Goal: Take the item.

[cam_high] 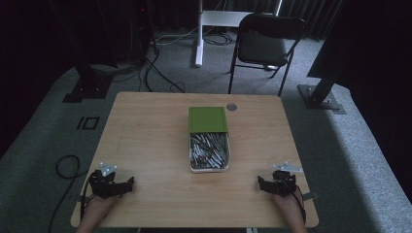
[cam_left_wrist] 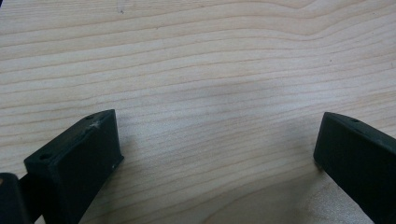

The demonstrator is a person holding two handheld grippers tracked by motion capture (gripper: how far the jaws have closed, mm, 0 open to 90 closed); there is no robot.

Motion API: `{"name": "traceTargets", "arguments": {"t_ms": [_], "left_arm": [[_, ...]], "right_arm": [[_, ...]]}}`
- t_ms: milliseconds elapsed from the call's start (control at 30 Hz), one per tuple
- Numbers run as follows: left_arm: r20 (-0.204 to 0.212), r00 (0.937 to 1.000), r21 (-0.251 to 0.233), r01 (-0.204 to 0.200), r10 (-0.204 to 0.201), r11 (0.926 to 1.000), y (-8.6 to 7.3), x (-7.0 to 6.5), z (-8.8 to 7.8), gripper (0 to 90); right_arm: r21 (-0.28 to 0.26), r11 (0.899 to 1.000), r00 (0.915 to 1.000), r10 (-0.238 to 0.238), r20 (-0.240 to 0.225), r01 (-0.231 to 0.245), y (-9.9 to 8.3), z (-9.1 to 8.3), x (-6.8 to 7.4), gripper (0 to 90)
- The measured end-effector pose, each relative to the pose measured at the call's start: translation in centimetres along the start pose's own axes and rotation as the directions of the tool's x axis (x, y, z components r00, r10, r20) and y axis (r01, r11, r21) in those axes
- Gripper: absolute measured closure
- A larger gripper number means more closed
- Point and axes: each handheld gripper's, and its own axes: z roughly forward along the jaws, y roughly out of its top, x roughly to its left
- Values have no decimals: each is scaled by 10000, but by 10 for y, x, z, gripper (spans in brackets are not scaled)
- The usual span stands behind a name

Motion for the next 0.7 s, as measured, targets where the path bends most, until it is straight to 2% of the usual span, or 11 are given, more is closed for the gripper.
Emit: {"name": "traceTargets", "arguments": {"t_ms": [133,233,433,500,700], "left_arm": [[-1,10000,0,0,0,10000,0,0,0,13],[-2,10000,3,0,0,10000,0,0,0,13],[0,10000,0,0,0,10000,0,0,0,13],[-1,10000,-1,0,0,10000,0,0,0,13],[-2,10000,2,-3,3,10000,0,0,0,13]], "right_arm": [[-178,9994,9992,-286,-291,281,10,-4,8,145],[-366,9990,9982,-290,-516,271,17,-8,13,145],[-983,9940,9914,-589,-1165,475,43,-26,27,146],[-1212,9905,9896,-803,-1194,657,50,-31,31,175],[-1567,9815,9821,-1315,-1351,1099,61,-40,44,180]]}}
